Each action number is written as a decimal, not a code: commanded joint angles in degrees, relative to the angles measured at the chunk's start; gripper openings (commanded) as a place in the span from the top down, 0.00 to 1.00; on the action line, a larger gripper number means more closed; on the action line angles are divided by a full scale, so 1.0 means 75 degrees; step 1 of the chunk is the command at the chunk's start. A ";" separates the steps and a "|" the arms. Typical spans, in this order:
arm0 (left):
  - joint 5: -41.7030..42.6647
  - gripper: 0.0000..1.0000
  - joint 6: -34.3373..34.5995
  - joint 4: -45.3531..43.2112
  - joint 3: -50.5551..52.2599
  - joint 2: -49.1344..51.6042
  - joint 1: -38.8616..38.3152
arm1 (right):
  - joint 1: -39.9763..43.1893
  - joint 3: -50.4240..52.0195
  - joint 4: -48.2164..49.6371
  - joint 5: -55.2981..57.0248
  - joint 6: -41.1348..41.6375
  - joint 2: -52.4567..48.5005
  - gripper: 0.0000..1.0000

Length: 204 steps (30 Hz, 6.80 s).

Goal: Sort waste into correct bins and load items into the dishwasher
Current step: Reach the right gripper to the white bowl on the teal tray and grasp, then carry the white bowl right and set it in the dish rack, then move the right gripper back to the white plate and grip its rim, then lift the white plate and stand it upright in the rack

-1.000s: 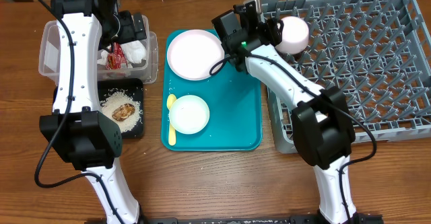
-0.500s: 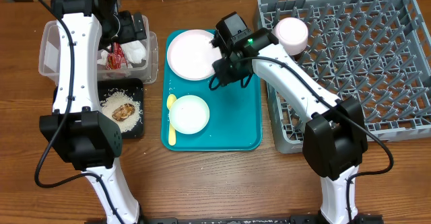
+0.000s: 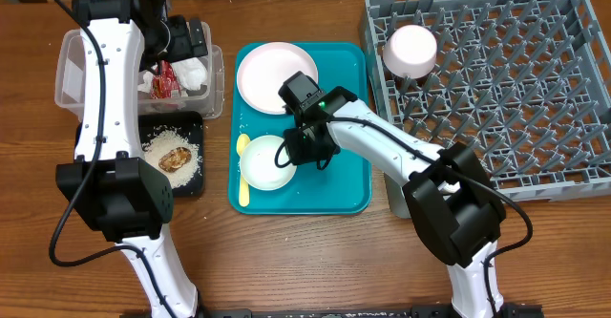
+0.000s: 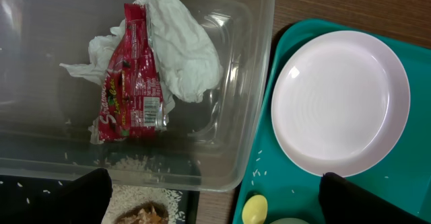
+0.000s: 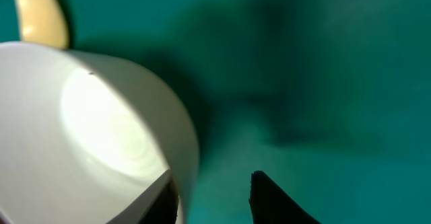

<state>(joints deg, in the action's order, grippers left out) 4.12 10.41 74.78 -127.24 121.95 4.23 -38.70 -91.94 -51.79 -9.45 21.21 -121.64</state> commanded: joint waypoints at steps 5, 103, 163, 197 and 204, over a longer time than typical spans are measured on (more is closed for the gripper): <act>0.0047 0.00 0.0073 -0.0006 -0.0184 -0.0245 -0.0017 | 0.0055 0.0093 0.0096 0.0527 0.0376 0.0204 0.96; 0.0047 0.00 0.0073 -0.0006 -0.0184 -0.0245 -0.0017 | -0.0796 -0.1314 -0.2600 0.8854 0.3124 0.0962 0.23; 0.0047 0.00 0.0073 -0.0006 -0.0184 -0.0245 -0.0017 | 0.1699 -0.2652 -0.0988 0.2940 0.0108 0.0469 0.96; 0.0047 0.00 0.0073 -0.0006 -0.0184 -0.0245 -0.0017 | 0.3981 0.0510 0.1818 1.0990 0.0286 0.2393 0.96; 0.0050 0.00 0.0073 -0.0006 -0.0184 -0.0245 -0.0017 | 0.4290 0.1571 0.3334 0.9806 -0.0093 0.2372 0.96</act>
<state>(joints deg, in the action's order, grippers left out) 4.10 10.41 74.76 -127.24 121.95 4.23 -7.60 -82.41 -28.38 66.96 22.33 -103.90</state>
